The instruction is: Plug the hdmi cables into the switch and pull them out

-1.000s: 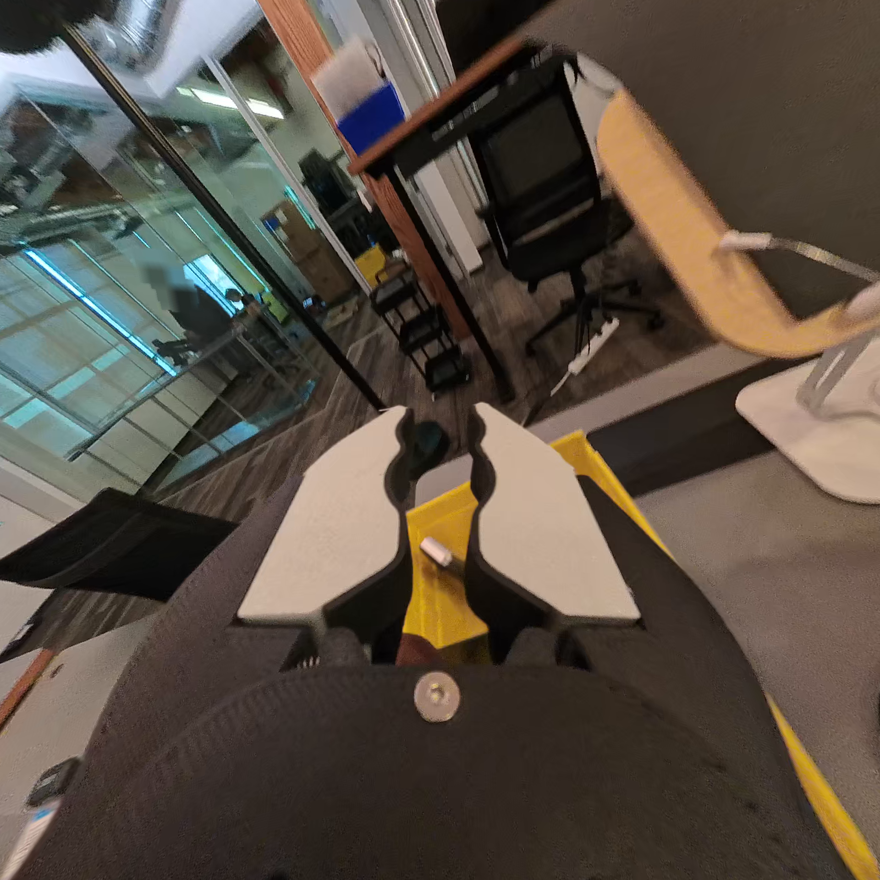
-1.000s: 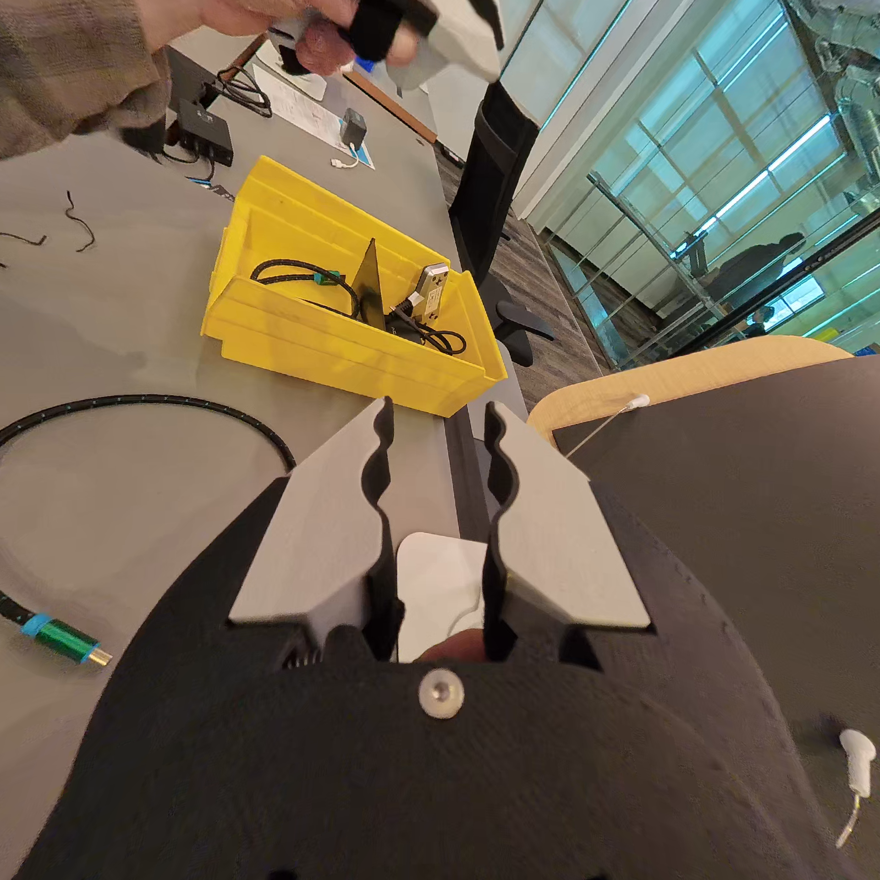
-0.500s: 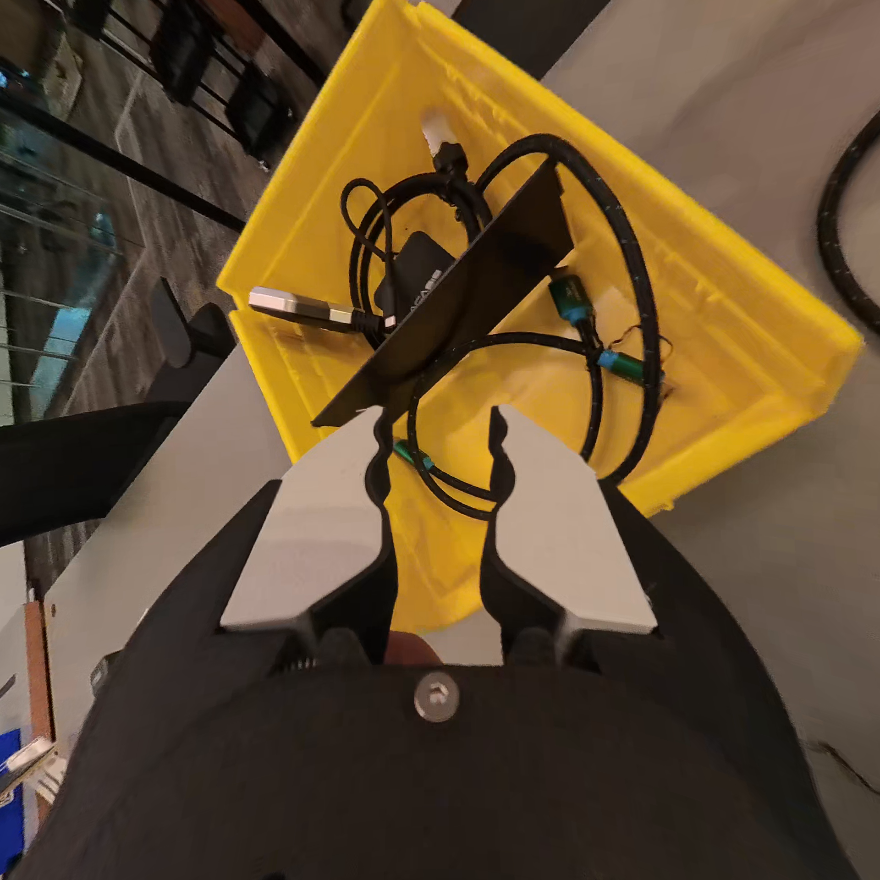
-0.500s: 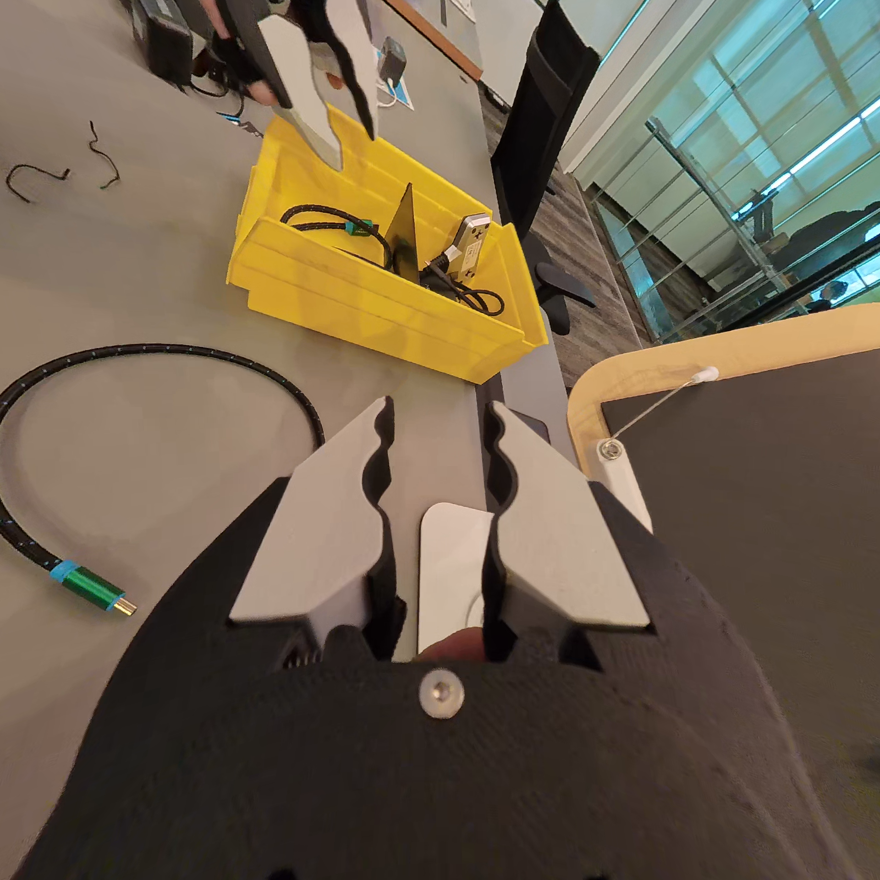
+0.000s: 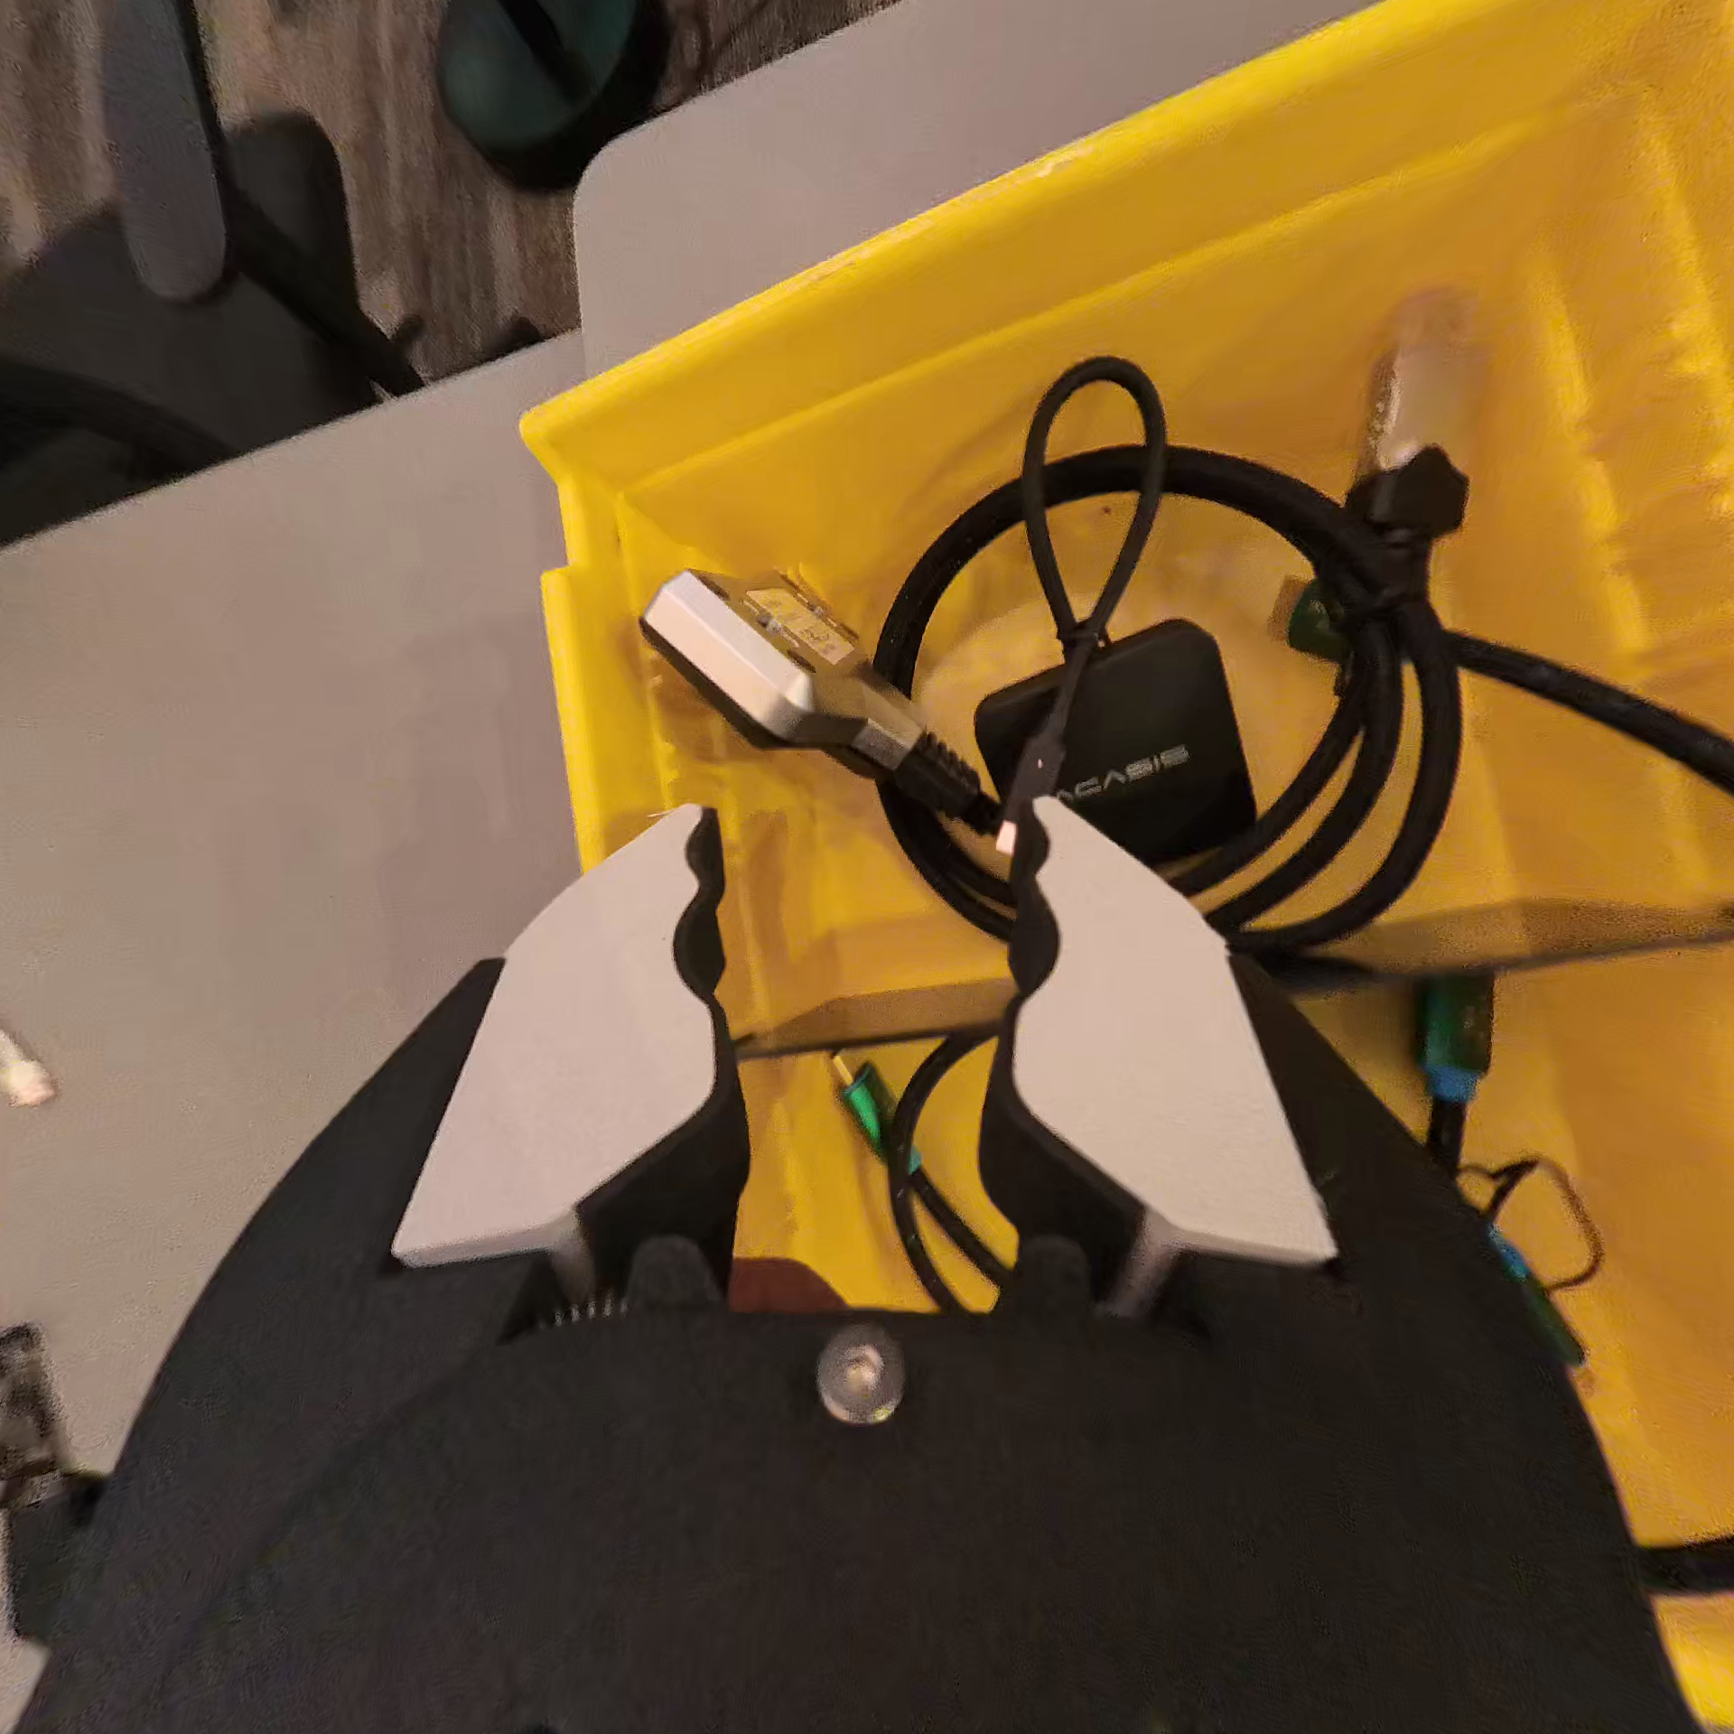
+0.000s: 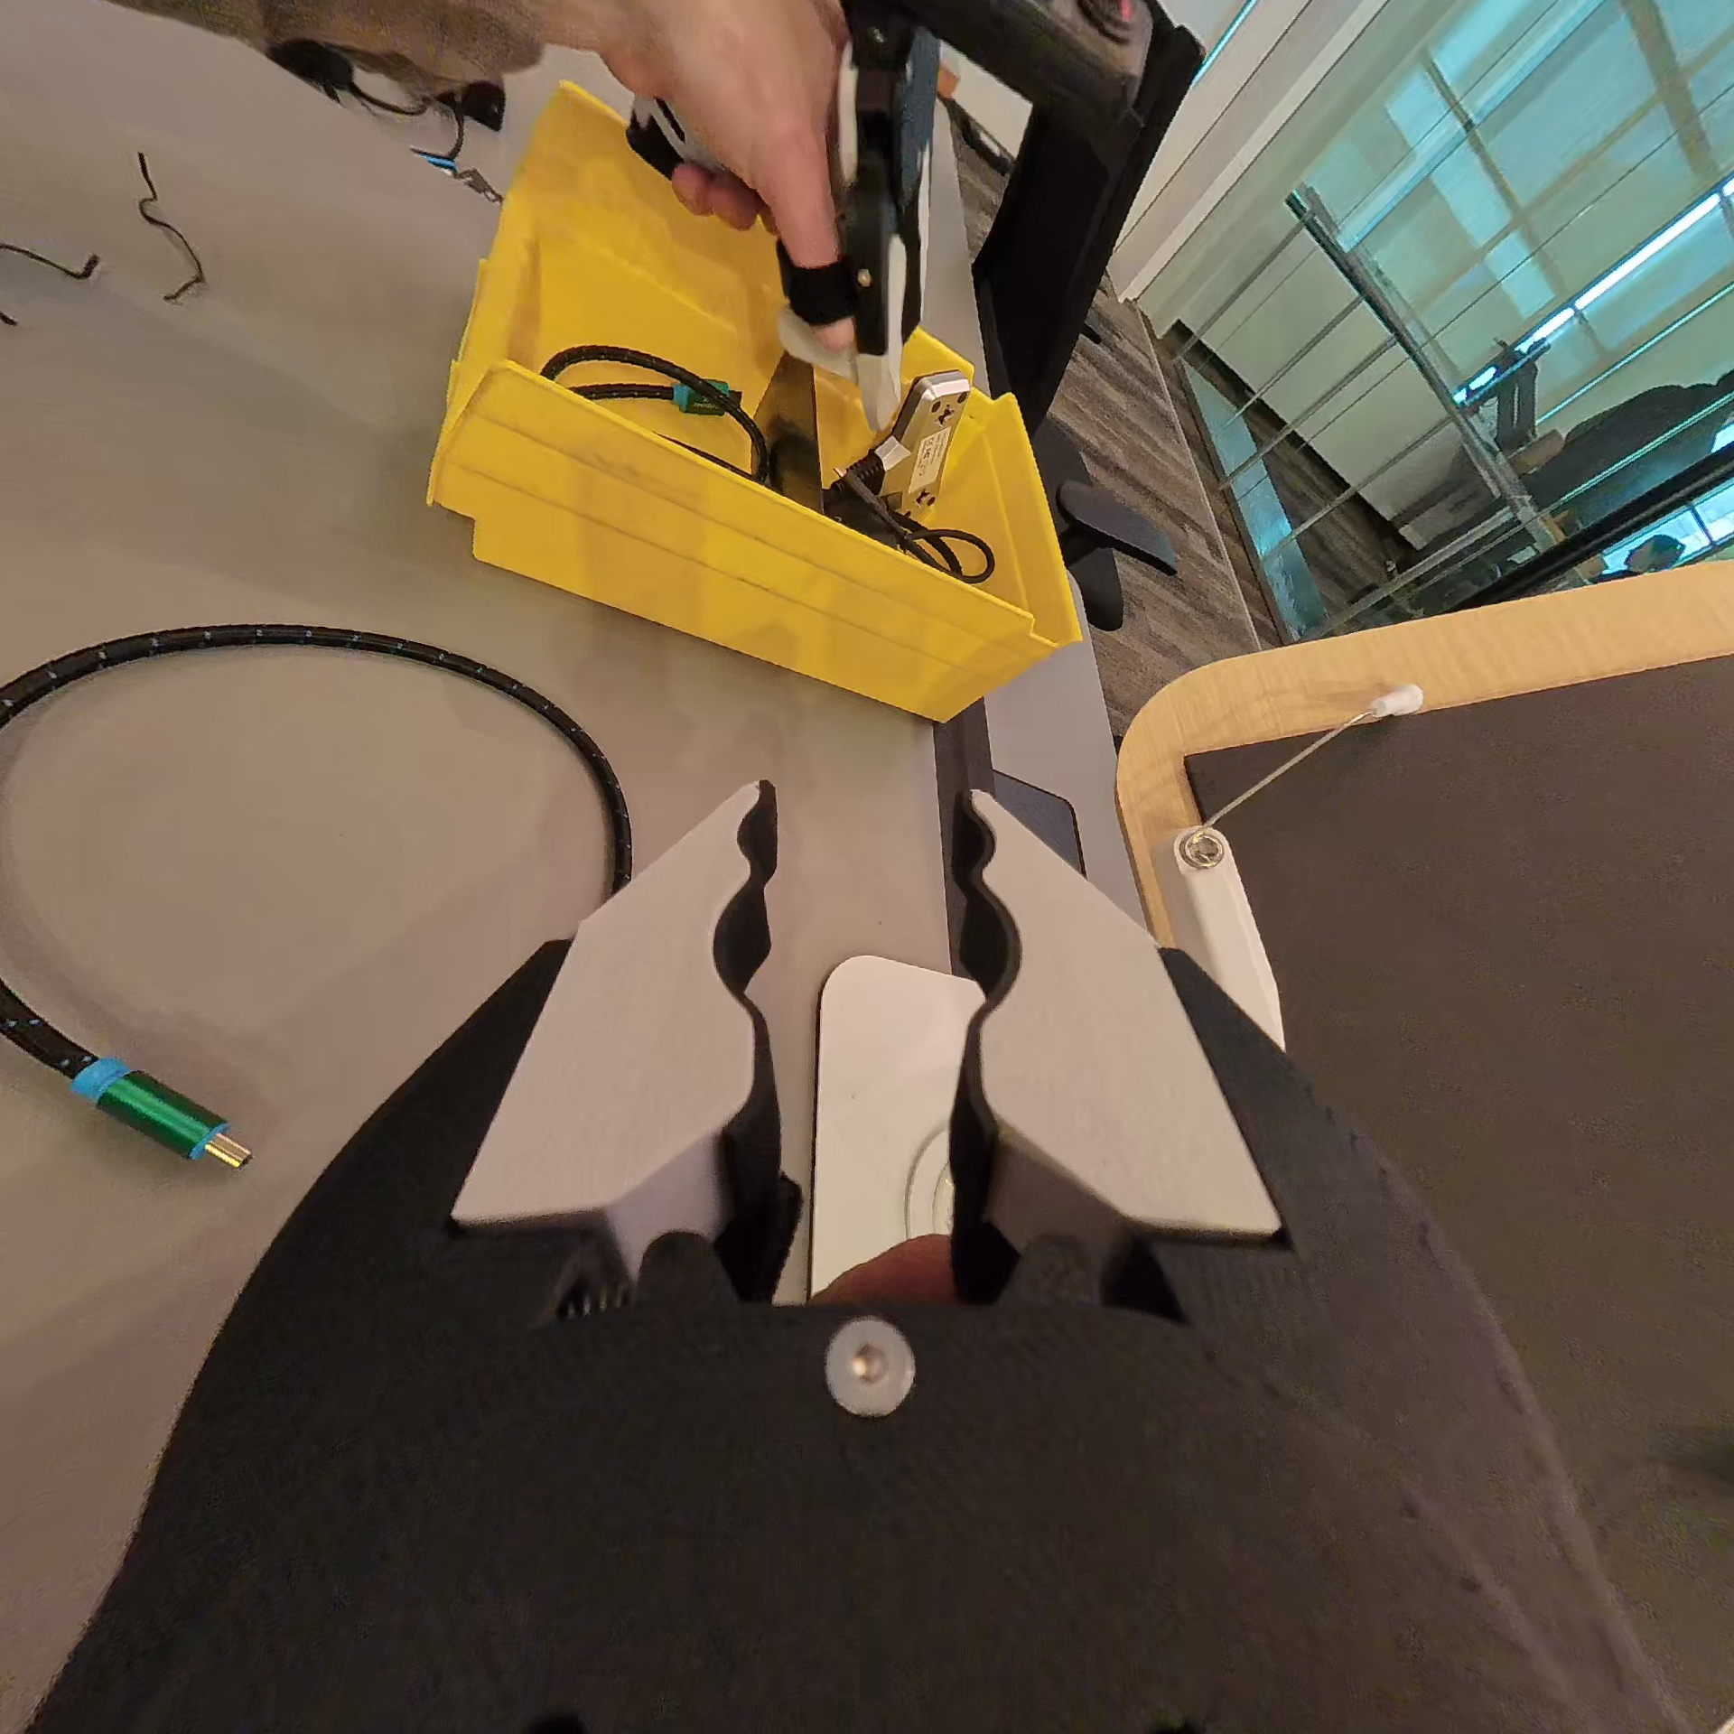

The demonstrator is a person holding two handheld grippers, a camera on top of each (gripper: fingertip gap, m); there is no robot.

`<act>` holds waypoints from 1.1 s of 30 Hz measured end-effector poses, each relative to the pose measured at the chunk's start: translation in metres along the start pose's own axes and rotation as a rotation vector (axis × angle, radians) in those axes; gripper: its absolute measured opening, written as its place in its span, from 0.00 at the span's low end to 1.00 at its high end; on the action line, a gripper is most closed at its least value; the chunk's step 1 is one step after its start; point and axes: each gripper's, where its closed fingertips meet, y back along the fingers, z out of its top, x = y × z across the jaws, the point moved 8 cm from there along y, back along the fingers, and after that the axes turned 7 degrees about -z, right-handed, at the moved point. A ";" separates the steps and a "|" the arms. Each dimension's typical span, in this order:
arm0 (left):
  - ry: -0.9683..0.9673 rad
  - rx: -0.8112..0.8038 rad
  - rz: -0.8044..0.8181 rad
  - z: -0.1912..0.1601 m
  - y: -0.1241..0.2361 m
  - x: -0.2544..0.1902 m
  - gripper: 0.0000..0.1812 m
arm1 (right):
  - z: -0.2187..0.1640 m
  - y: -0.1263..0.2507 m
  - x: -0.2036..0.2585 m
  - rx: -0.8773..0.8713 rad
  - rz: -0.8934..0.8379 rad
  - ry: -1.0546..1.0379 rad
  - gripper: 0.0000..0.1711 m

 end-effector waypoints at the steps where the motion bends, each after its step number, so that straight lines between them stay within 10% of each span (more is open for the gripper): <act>1: 0.056 -0.016 -0.041 0.003 -0.006 0.001 0.33 | 0.000 0.000 0.000 0.003 -0.002 0.005 0.21; 15: 0.185 -0.125 0.010 0.022 -0.041 0.015 0.15 | 0.002 0.001 0.002 0.006 0.001 0.031 0.20; 33: -0.133 -0.664 0.210 0.070 0.094 -0.009 0.13 | 0.004 0.006 -0.002 -0.007 -0.014 0.027 0.20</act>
